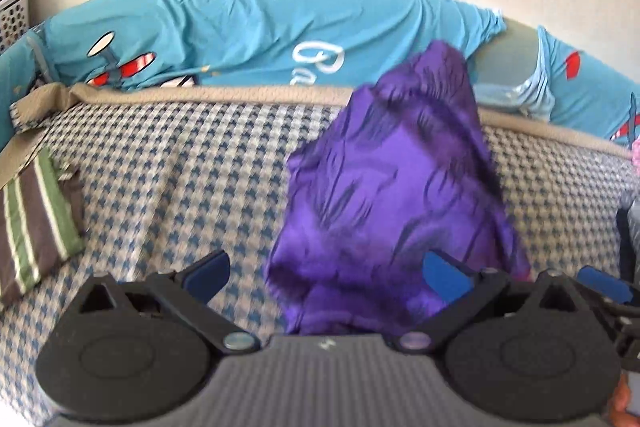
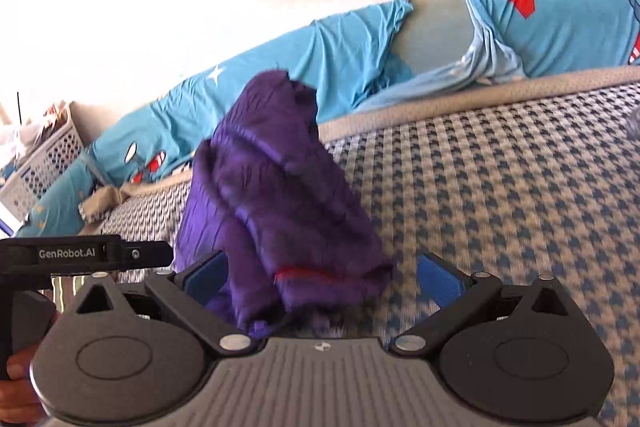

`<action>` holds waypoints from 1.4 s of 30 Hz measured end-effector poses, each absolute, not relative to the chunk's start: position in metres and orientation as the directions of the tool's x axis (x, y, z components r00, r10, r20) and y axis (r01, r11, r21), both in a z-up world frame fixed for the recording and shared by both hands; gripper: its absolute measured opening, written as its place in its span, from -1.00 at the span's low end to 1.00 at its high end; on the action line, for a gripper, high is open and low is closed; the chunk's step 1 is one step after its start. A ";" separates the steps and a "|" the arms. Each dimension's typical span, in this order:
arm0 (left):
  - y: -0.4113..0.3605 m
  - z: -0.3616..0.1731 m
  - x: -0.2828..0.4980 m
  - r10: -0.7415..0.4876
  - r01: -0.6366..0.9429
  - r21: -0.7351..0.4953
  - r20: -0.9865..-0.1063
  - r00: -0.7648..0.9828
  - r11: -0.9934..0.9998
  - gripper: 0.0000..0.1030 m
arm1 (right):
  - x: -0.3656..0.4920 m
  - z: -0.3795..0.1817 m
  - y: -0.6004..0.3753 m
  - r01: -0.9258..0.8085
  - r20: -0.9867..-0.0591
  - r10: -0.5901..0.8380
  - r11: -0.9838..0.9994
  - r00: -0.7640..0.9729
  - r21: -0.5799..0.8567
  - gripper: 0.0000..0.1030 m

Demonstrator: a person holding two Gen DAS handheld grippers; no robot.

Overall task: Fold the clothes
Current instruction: 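Grasp the purple garment with the right gripper and lift it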

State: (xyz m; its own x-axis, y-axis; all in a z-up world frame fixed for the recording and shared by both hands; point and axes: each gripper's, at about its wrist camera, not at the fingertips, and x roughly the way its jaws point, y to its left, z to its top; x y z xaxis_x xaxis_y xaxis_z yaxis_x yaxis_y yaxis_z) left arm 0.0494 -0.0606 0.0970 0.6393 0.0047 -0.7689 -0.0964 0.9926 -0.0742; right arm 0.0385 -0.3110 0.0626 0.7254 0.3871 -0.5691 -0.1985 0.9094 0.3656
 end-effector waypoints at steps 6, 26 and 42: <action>-0.067 0.095 0.083 -0.015 -0.072 -0.082 -0.758 0.653 0.994 1.00 | 0.070 0.057 -0.313 -0.173 -0.556 0.407 0.889 0.725 0.425 0.97; -0.011 0.041 0.089 -0.006 -0.213 -0.151 -0.826 0.563 0.965 1.00 | 0.087 0.033 -0.284 -0.294 -0.510 0.553 0.814 0.659 0.502 0.14; -0.058 0.065 0.063 0.125 -0.095 0.082 -0.731 0.671 0.992 0.61 | 0.046 0.058 -0.280 -0.393 -0.481 0.548 0.833 0.684 0.390 -0.65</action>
